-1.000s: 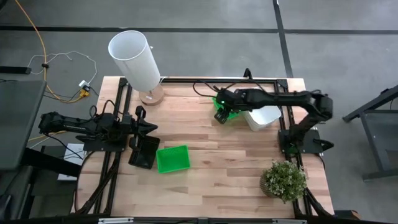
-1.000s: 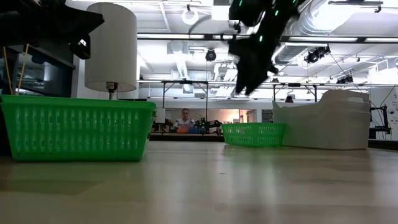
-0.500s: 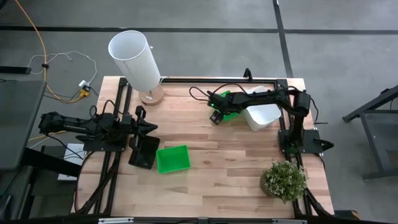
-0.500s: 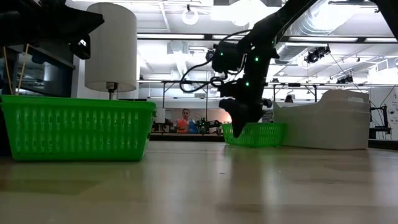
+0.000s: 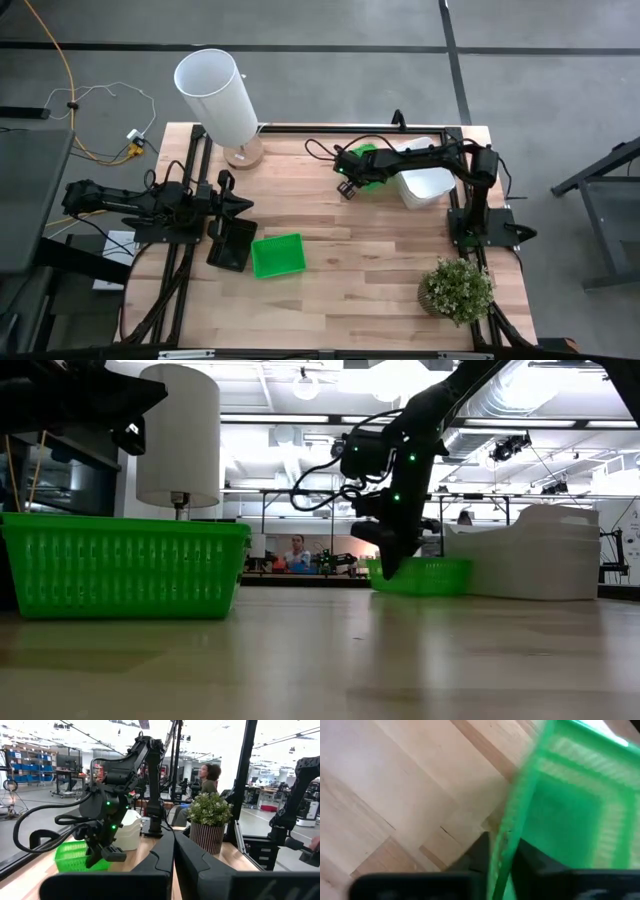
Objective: Stack baskets by color
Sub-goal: Stack the top green bin into the bottom stacked green bins
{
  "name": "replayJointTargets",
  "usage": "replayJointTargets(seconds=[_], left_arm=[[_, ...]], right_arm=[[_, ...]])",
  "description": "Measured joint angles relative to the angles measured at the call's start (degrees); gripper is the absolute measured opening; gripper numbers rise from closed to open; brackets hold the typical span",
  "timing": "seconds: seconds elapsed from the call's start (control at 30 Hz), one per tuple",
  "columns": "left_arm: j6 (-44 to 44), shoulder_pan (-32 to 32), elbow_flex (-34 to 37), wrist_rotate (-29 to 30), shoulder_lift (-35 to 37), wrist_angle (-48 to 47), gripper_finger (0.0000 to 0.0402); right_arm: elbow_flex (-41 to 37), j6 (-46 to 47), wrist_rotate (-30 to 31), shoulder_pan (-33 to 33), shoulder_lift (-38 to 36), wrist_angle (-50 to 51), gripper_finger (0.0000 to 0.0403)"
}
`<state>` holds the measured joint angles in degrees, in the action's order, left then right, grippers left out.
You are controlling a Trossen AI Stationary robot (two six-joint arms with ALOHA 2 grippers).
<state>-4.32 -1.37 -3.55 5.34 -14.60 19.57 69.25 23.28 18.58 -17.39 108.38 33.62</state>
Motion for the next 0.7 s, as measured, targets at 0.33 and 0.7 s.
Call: replayJointTargets(seconds=[0.33, 0.7], left_arm=[[0.0, 0.0, 0.0, 0.0, 0.0, 0.0, 0.0000], [0.0, 0.0, 0.0, 1.2, 0.0, -0.1, 0.0000]], right_arm=[[0.0, -4.1, 1.0, 2.3, -1.3, -2.9, 0.0005], [0.0, -11.7, 3.5, 14.3, -11.4, -13.6, 0.0000]])
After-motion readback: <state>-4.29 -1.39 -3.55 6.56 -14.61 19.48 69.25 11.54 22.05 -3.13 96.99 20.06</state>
